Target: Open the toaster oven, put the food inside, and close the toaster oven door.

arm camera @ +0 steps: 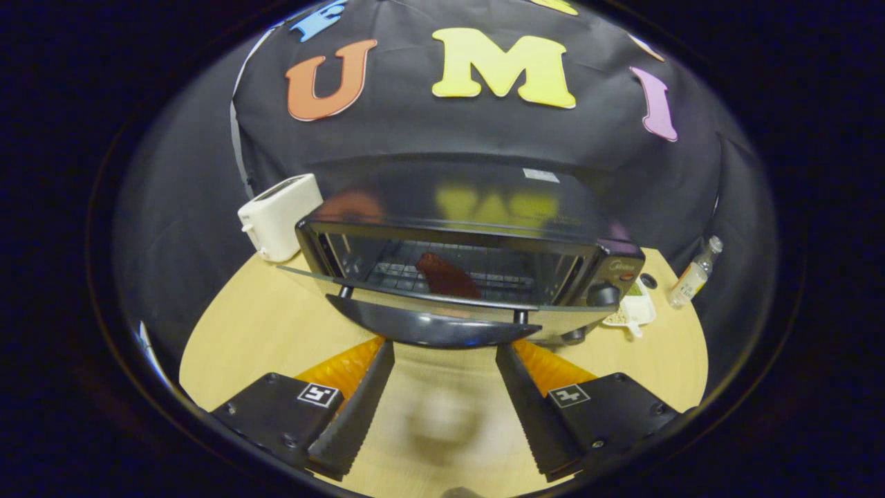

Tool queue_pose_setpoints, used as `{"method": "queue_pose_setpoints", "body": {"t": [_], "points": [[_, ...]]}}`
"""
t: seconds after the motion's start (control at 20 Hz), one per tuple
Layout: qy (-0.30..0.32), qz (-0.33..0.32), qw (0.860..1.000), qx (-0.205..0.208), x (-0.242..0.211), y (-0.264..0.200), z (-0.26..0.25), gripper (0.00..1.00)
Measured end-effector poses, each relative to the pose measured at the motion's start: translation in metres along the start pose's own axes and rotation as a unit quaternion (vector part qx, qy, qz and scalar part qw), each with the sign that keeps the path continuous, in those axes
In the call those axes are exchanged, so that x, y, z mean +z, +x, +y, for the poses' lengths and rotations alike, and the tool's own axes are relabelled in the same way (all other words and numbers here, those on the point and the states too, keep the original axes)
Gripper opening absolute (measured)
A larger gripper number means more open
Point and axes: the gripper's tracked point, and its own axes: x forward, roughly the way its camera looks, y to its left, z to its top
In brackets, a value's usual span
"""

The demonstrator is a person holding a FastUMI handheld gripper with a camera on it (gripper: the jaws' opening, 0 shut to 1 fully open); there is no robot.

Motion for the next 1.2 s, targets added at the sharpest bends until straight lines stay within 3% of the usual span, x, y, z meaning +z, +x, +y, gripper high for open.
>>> {"method": "queue_pose_setpoints", "body": {"t": [0.3, 0.55, 0.85, 1.2], "points": [[0.017, -0.005, 1.000, 0.001, -0.001, -0.013, -0.005, 0.95], [0.034, -0.032, 0.999, -0.020, 0.015, -0.054, -0.036, 0.95], [0.044, -0.113, 0.990, -0.078, 0.066, -0.149, -0.108, 0.95], [0.044, -0.240, 0.961, -0.128, 0.134, -0.300, -0.176, 0.95]]}}
